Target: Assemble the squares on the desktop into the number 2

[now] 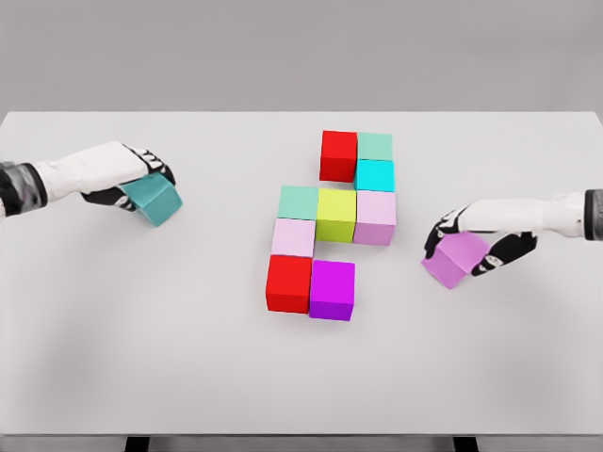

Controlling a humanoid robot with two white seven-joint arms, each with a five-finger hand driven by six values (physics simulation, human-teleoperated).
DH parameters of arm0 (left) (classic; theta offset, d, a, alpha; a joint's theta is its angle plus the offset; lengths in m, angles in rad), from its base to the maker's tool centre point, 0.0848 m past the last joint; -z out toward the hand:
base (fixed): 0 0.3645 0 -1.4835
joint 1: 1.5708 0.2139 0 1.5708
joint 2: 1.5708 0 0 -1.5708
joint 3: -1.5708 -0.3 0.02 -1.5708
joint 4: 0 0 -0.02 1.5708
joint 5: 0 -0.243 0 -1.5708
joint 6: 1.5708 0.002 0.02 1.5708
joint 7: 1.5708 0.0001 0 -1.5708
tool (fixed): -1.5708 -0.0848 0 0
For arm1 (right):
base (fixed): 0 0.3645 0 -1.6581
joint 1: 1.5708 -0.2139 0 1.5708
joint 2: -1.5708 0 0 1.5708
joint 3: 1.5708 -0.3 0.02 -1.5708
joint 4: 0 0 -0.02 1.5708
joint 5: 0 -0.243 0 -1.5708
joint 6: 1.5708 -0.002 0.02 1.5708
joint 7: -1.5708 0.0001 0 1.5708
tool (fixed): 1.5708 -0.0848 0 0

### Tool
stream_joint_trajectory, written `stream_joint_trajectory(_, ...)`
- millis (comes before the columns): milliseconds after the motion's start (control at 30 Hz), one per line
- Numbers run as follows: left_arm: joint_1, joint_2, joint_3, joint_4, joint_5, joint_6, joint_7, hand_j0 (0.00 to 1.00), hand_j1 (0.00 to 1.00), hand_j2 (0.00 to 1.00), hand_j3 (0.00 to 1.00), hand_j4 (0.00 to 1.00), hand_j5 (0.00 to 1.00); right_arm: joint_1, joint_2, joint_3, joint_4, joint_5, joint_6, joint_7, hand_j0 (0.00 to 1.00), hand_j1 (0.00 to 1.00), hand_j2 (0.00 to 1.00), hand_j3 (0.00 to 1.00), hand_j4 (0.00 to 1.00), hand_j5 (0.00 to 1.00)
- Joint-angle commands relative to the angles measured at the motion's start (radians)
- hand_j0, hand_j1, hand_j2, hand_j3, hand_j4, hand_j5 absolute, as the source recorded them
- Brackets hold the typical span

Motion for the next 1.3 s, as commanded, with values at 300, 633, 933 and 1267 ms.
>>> stream_joint_trajectory(300, -0.011, -0.014, 0.001, -0.077, 0.06, 0.078, 0.001, 0.49, 0.49, 0.49, 0.49, 0.49, 0.49, -0.005, -0.011, 0.002, -0.207, 0.125, 0.002, 0.0, 0.65, 0.65, 0.65, 0.65, 0.65, 0.65)
stream_joint_trajectory(633, -0.015, -0.074, 0.012, -0.077, 0.066, 0.179, 0.004, 0.49, 0.49, 0.49, 0.49, 0.49, 0.49, -0.008, -0.004, 0.012, -0.245, 0.154, 0.002, 0.0, 0.65, 0.65, 0.65, 0.65, 0.65, 0.65)
stream_joint_trajectory(933, -0.031, -0.135, 0.01, -0.066, 0.103, 0.326, 0.004, 0.49, 0.49, 0.49, 0.49, 0.49, 0.49, -0.012, 0.017, 0.022, -0.248, 0.162, 0.002, 0.0, 0.65, 0.65, 0.65, 0.65, 0.65, 0.65)
stream_joint_trajectory(1267, -0.066, -0.272, 0.007, 0.035, 0.084, 0.394, 0.005, 0.48, 0.48, 0.48, 0.48, 0.48, 0.48, -0.014, 0.045, 0.033, -0.25, 0.163, 0.002, 0.0, 0.65, 0.65, 0.65, 0.65, 0.65, 0.65)
